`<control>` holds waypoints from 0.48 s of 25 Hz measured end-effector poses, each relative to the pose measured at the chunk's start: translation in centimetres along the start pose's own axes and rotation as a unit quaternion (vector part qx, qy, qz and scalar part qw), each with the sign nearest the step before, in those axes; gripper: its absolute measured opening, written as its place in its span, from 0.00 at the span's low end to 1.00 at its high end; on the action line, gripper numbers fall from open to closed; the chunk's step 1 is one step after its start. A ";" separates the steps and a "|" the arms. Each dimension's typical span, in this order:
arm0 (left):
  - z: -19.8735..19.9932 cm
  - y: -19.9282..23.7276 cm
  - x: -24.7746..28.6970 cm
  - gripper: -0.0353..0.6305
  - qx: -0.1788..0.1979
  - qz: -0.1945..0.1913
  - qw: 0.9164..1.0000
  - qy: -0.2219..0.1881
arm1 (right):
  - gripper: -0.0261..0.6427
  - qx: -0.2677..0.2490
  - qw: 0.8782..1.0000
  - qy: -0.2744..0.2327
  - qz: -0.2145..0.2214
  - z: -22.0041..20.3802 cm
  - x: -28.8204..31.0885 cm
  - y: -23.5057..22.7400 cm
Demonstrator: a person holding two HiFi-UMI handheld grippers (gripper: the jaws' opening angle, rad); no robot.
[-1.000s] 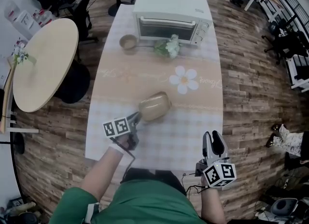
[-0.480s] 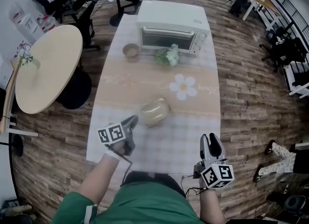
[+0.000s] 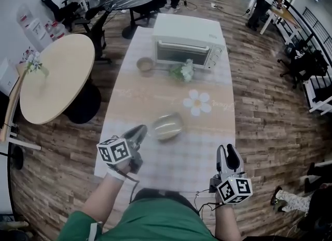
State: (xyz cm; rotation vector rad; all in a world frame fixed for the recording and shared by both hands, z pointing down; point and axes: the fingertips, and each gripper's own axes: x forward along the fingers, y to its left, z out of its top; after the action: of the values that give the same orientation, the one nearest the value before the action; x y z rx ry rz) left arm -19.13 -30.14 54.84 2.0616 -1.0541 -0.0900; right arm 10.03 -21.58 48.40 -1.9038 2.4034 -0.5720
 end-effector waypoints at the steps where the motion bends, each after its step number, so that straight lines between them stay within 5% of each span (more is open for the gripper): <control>1: 0.5 -0.8 -0.3 0.11 0.008 -0.006 1.000 -0.005 | 0.25 -0.003 1.000 -0.004 0.001 0.3 -0.2 0.1; 12: 4.6 -7.5 -3.7 0.11 0.071 -0.051 0.995 -0.046 | 0.25 -0.067 0.995 -0.059 0.035 4.7 -1.7 3.8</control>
State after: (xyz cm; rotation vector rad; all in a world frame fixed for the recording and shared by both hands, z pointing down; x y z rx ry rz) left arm -18.45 -27.88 45.61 2.2582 -1.0363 -0.1681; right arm 8.02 -20.58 42.49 -1.8349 2.4774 -0.2945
